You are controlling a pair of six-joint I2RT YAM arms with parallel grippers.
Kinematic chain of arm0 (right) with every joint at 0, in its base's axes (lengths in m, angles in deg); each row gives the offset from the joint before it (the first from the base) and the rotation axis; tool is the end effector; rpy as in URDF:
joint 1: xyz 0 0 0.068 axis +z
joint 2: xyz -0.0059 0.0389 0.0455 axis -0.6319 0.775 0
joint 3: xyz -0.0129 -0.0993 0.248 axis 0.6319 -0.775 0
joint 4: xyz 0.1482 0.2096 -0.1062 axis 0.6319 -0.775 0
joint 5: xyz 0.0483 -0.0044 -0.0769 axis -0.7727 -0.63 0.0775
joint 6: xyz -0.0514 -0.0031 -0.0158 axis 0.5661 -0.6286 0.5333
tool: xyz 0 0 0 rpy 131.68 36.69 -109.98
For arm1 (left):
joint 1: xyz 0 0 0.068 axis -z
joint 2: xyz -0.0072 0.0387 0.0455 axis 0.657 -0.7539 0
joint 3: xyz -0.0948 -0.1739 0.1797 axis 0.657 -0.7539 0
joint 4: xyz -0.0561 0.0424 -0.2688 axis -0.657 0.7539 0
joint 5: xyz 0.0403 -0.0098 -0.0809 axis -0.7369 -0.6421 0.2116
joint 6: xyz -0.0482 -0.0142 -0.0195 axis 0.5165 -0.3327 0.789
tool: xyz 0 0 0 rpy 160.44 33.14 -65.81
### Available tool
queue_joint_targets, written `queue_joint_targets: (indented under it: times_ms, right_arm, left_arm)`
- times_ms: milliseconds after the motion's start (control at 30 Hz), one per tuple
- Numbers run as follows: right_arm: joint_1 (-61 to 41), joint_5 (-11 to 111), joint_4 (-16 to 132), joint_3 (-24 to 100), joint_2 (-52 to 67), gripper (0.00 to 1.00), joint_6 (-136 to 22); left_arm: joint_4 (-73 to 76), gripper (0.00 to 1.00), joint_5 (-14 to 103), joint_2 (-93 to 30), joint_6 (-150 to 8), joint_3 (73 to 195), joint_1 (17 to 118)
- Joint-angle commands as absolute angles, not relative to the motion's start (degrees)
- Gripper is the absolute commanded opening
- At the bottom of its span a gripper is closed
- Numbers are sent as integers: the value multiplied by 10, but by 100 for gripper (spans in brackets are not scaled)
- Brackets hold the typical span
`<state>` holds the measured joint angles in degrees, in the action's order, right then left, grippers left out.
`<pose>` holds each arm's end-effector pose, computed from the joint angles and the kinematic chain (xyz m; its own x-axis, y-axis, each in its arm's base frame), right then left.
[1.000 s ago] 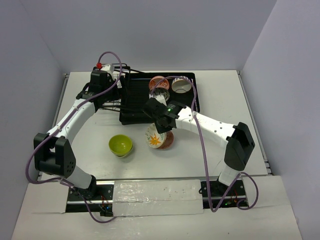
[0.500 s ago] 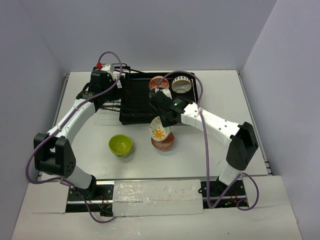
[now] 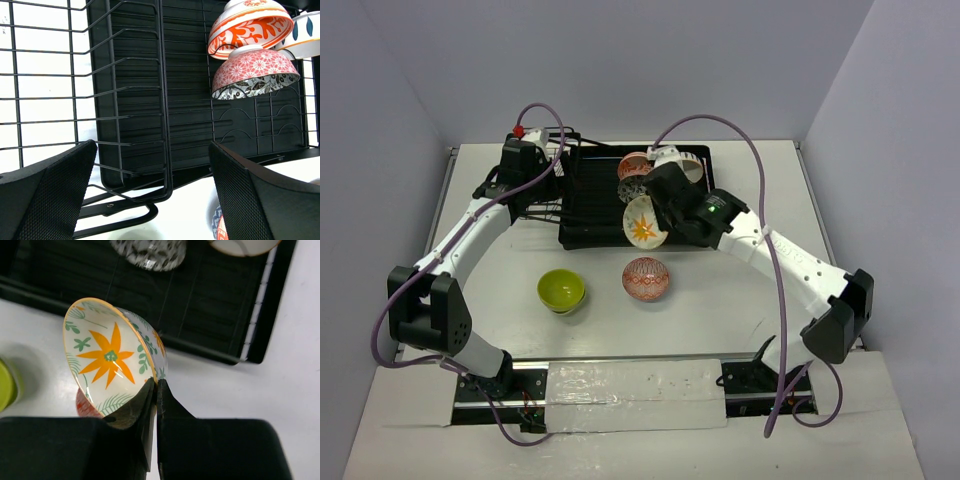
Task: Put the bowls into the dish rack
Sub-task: Insert the bowl into the dish rack.
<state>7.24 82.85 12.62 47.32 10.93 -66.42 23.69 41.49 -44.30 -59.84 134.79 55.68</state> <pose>0.2400 0.2303 0.3564 -0.5972 -0.2609 -0.7585 -0.2947 0.9508 -0.0950 0.3579 -0.0967 0.2963 -0.6431 -0.2369 -0.7282 0.0777 0.9258 -0.3699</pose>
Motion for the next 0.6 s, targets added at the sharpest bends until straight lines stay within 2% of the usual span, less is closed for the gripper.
queue_joint_targets:
  times_ms: [0, 333, 567]
  right_arm:
    - [47, 871, 211, 476, 88, 0, -597]
    - [-20, 890, 316, 459, 100, 0, -486]
    - [-50, 899, 341, 464, 147, 0, -487]
  left_arm:
    - [257, 99, 407, -426, -600, 1357, 559]
    - [243, 99, 411, -428, -596, 1354, 558]
    - [247, 99, 417, -444, -599, 1362, 558]
